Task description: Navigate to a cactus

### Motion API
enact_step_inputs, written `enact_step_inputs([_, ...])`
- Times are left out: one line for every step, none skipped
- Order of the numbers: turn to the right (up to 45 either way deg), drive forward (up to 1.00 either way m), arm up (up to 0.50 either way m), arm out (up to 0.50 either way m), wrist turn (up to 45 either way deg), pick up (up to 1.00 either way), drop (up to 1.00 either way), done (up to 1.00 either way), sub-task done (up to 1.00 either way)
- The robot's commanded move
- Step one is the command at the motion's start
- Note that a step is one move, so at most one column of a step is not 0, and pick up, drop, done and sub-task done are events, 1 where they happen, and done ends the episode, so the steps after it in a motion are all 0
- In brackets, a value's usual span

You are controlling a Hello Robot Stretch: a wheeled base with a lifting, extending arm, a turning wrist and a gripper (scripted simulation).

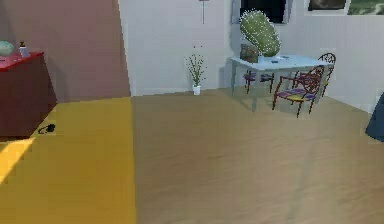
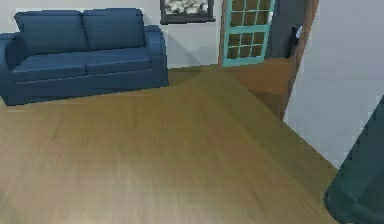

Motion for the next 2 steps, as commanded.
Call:
enact_step_inputs([24.0,0.0,0.0,0.0,0.0,0.0,0.0,0.0,0.0])
enact_step_inputs([0.0,1.0,0.0,0.0,0.0,0.0,0.0,0.0,0.0])
